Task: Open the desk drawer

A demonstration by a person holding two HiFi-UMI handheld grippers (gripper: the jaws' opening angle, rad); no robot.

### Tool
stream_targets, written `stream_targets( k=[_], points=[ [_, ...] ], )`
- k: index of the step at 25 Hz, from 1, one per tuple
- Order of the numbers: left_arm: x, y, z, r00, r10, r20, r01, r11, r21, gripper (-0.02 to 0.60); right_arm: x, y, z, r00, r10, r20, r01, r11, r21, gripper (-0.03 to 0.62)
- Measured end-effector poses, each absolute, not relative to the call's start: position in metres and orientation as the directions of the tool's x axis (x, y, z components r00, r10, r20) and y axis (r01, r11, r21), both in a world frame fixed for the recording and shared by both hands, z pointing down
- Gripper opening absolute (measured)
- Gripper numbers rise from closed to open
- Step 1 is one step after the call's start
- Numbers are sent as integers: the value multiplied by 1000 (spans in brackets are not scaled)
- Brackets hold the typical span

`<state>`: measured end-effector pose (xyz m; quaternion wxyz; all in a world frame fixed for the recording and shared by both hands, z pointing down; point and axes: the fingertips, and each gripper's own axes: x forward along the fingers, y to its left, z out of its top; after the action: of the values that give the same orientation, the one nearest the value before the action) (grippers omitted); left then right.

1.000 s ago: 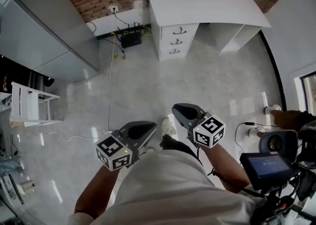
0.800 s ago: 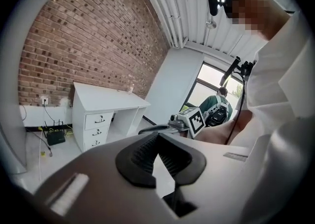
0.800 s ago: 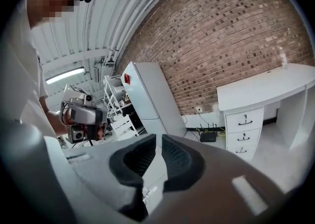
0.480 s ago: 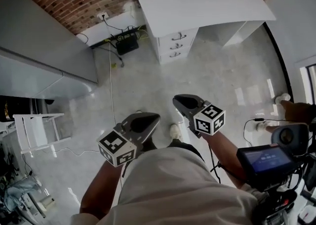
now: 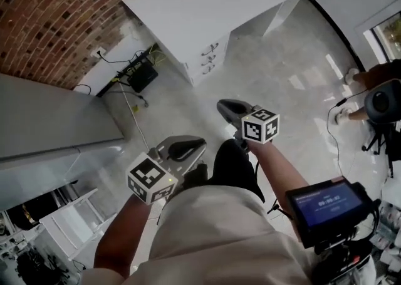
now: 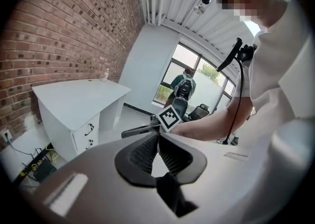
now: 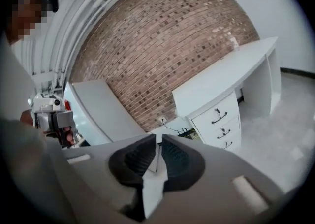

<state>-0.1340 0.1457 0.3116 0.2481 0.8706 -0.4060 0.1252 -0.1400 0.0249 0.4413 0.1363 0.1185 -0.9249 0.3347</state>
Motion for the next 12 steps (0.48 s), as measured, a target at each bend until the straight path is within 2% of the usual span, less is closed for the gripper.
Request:
stream_targets(
  k=[5,12],
  points=[
    [-153,97,334,674,-581,456,-737,-571,362,21,-172,-33,499,-933,-153,325,-353,558,-751,26],
    [-138,13,378,759,-483,438,-649,-615,447,25,-205,-141,587,-910,-269,316,-391,296,-872,28]
  ],
)
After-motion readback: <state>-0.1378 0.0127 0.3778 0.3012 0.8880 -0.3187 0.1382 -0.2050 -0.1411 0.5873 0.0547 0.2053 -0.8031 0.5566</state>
